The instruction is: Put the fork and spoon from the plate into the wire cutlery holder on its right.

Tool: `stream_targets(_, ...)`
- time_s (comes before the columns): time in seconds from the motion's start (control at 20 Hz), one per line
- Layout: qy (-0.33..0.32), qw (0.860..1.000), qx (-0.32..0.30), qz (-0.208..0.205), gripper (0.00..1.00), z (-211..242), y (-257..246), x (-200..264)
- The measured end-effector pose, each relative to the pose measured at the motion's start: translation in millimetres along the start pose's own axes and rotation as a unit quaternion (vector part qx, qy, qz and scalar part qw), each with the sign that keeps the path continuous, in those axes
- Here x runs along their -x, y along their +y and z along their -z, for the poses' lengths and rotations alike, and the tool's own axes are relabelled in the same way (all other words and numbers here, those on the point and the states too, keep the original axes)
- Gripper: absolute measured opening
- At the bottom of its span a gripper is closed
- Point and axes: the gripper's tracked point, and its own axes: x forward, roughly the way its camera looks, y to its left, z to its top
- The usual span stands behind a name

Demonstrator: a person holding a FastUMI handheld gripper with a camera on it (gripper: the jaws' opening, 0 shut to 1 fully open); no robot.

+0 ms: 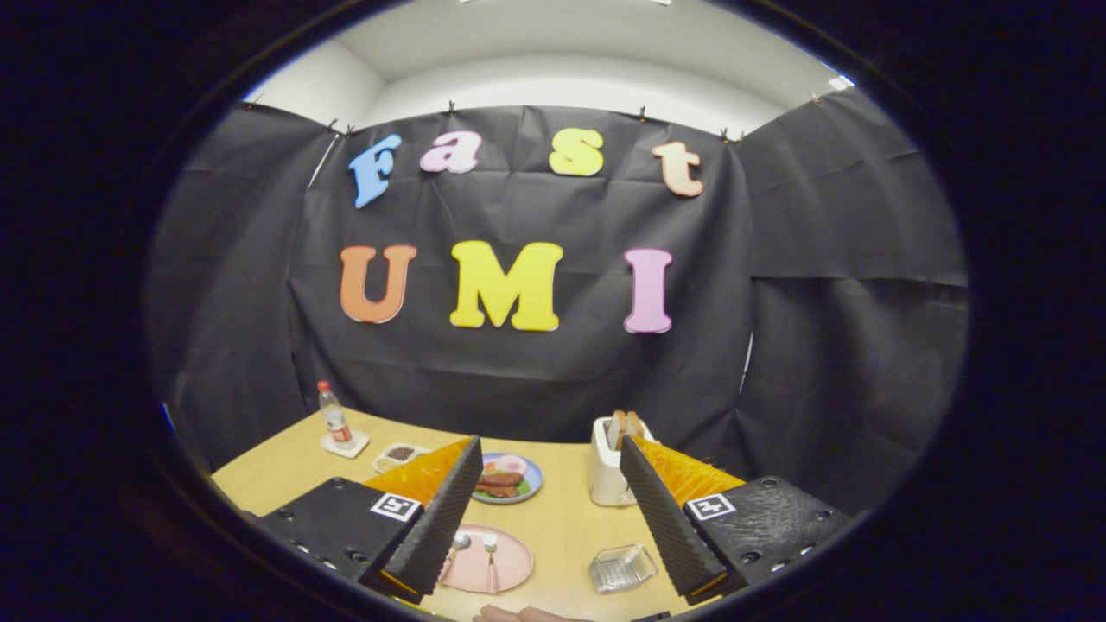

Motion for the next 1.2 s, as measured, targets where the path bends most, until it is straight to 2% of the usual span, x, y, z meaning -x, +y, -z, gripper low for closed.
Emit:
stream_targets(0.25, 0.120, 0.990, 0.013, -0.072, 0.96, 120.2, 45.1, -55.2)
stream_targets(0.45, 0.197, 0.977, 0.007, -0.087, 0.96, 193.5, 63.2, -83.2)
stream_targets(0.7, 0.285, 0.955, 0.009, -0.075, 0.95, 269.3, 72.8, -109.3)
stream_targets(0.85, 0.326, 0.943, 0.005, -0.073, 0.82, 299.7, 75.5, -120.3)
stream_targets(0.9, 0.339, 0.938, 0.005, -0.075, 0.81, 307.4, 78.1, -120.7)
stream_targets(1.2, 0.375, 0.923, 0.010, -0.082, 0.39, 331.0, 90.1, -114.1)
